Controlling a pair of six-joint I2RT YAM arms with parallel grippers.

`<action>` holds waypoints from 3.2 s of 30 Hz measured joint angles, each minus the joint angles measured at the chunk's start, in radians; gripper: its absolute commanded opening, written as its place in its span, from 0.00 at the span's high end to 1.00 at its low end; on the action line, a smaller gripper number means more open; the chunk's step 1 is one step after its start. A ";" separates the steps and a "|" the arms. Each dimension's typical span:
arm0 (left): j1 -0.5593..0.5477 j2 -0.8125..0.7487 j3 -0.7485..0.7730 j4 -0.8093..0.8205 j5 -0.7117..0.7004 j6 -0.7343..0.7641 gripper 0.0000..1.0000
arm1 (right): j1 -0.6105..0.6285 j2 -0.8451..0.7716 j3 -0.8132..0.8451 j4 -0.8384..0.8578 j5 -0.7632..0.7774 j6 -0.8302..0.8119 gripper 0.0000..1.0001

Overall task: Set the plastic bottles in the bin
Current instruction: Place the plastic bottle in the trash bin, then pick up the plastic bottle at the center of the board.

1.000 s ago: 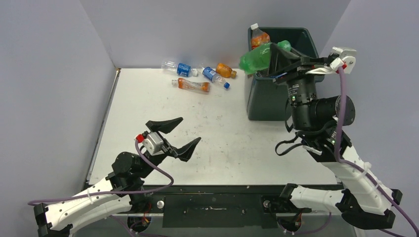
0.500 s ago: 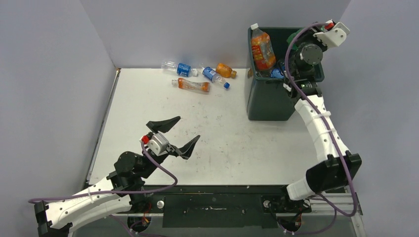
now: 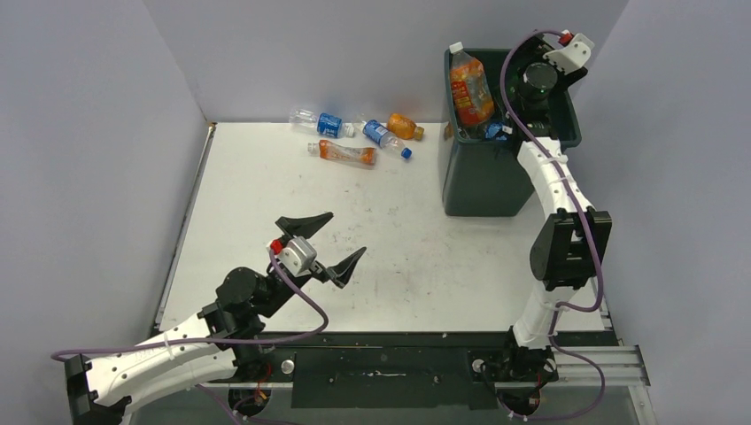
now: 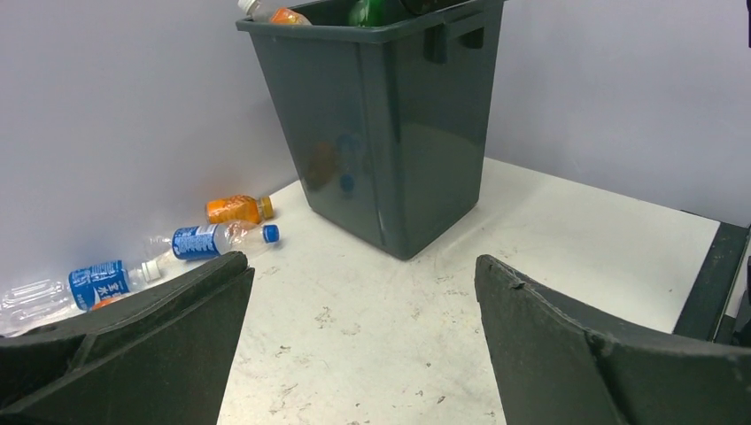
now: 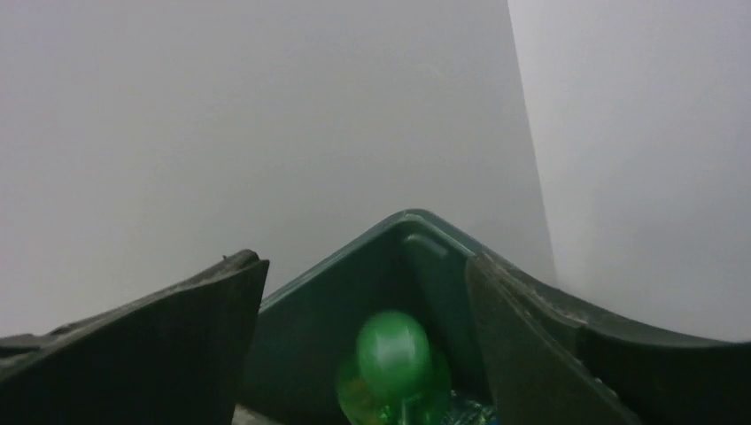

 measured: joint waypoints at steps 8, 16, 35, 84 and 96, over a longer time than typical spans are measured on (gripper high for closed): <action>0.001 0.018 0.000 -0.001 -0.008 0.000 0.04 | -0.034 0.025 0.094 -0.051 -0.096 0.065 0.04; 0.001 0.058 0.001 -0.003 -0.060 -0.012 0.04 | 0.036 -0.036 0.106 -0.111 -0.170 0.142 0.02; 0.282 0.298 0.146 -0.160 -0.439 -0.310 0.04 | 0.624 -0.789 -0.964 -0.009 -0.438 0.207 0.03; 0.669 1.811 1.208 -0.225 -0.188 -1.584 0.78 | 0.731 -0.974 -1.390 -0.080 -0.454 0.300 0.03; 0.676 1.608 0.822 -0.036 -0.180 -1.569 1.00 | 0.731 -1.020 -1.374 -0.127 -0.455 0.303 0.03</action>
